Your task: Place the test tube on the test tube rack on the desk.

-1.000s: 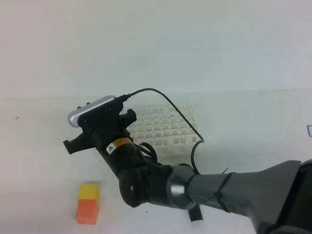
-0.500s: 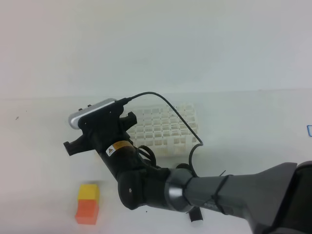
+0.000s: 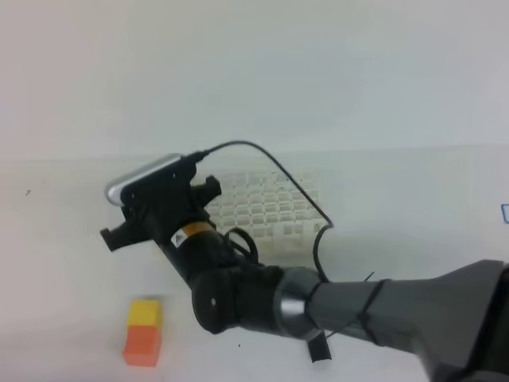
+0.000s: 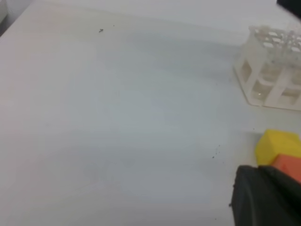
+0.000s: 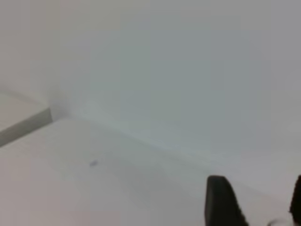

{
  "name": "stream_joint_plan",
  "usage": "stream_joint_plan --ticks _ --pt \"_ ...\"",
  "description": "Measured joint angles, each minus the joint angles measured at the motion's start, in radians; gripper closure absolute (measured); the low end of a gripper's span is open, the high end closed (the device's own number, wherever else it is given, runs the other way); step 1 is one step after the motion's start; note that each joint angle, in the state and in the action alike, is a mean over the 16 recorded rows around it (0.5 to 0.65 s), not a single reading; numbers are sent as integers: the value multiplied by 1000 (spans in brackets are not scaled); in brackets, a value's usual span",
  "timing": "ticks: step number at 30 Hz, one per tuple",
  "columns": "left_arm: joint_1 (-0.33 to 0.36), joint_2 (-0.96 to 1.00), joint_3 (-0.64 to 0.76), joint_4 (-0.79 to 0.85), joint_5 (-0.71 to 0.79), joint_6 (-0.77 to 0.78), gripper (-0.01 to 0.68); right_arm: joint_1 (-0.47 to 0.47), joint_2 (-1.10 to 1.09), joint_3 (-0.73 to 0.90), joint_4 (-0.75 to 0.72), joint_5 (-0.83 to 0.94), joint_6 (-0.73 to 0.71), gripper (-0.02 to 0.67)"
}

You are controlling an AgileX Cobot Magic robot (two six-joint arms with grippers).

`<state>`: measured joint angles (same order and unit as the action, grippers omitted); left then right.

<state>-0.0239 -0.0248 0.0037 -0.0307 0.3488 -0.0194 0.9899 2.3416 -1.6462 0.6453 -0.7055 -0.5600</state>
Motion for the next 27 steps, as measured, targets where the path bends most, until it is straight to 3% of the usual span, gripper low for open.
stream_joint_plan --ticks 13,27 --pt "43 -4 4 -3 5 -41 674 0 -193 1 -73 -18 -109 368" --pt "49 0 -4 -3 6 -43 674 -11 -214 72 122 -12 -325 597"
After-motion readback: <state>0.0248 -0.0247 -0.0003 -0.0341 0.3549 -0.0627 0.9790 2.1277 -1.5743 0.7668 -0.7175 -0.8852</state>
